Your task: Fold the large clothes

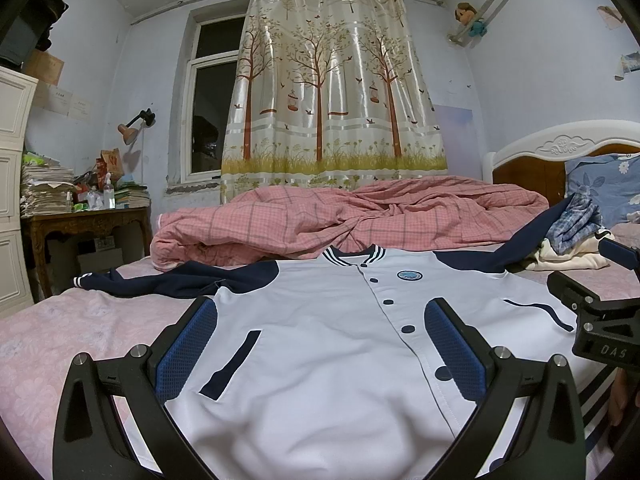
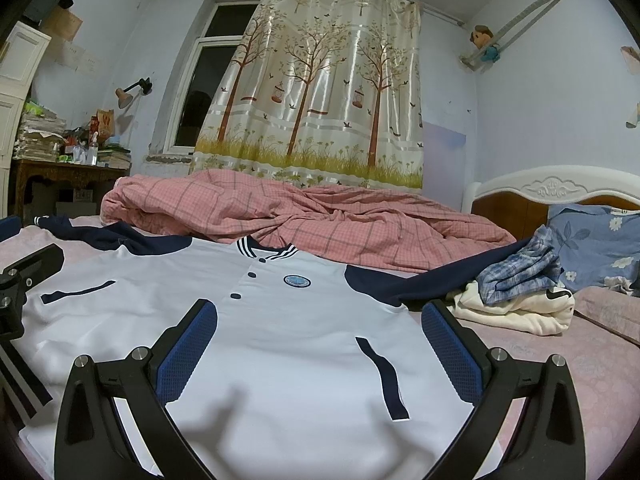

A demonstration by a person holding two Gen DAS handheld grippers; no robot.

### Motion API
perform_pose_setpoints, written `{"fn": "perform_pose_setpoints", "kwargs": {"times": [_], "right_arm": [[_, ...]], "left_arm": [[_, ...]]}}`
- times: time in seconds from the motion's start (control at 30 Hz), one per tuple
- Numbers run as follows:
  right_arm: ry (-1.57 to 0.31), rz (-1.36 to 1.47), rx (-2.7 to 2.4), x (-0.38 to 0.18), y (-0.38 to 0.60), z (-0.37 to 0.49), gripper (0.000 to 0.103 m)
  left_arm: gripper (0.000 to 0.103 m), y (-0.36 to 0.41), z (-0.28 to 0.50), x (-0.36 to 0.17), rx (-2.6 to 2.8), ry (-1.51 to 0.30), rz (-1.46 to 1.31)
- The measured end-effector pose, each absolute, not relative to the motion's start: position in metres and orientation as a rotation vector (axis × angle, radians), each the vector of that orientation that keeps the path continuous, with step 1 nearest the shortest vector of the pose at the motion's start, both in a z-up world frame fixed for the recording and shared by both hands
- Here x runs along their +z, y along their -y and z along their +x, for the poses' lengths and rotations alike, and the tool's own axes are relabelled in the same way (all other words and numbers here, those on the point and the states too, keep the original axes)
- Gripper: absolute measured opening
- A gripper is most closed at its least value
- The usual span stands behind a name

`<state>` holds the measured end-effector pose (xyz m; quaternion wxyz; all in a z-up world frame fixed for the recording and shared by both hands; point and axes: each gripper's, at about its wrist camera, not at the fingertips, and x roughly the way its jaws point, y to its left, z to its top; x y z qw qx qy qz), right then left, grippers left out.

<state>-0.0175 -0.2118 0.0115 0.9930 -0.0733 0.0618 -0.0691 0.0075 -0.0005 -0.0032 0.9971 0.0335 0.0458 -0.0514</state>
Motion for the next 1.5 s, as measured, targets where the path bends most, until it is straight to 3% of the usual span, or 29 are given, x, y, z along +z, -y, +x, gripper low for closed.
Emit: {"fn": "perform_pose_setpoints", "kwargs": {"times": [1.5], "right_arm": [[-0.122, -0.141, -0.141, 0.0126, 0.2137, -0.0178, 0.103]], "left_arm": [[0.103, -0.001, 0.0065, -0.0004, -0.093, -0.083, 0.063]]}}
